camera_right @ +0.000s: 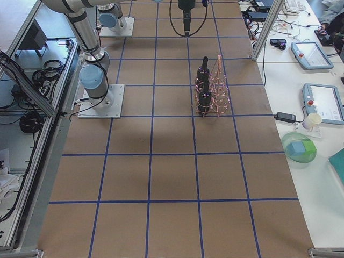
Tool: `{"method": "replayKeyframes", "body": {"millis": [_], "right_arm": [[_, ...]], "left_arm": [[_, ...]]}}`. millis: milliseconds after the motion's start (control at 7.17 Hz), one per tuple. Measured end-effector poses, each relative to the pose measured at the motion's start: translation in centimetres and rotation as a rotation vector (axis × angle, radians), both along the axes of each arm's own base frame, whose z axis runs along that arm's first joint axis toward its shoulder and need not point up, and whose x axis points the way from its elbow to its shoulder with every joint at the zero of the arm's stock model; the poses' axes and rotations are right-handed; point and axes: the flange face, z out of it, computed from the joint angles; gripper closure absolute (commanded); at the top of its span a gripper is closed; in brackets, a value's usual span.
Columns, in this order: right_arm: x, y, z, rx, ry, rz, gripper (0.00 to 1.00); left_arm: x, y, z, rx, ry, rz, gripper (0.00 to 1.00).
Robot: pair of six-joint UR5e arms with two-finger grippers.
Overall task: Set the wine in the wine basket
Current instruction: 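Move the left gripper toward the dark wine bottle lying on the table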
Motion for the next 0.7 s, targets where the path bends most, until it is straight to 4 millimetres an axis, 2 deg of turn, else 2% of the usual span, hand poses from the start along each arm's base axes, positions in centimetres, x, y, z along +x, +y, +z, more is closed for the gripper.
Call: {"method": "replayKeyframes", "body": {"millis": [279, 698], "right_arm": [[-0.15, -0.03, -1.02, -0.002, -0.001, -0.003, 0.0], [-0.19, -0.08, -1.16, -0.009, 0.001, 0.001, 0.0]], "left_arm": [[0.13, 0.06, 0.17, -0.004, 0.001, 0.002, 0.0], [0.68, -0.02, 0.32, -0.007, 0.004, 0.013, 0.0]]}}
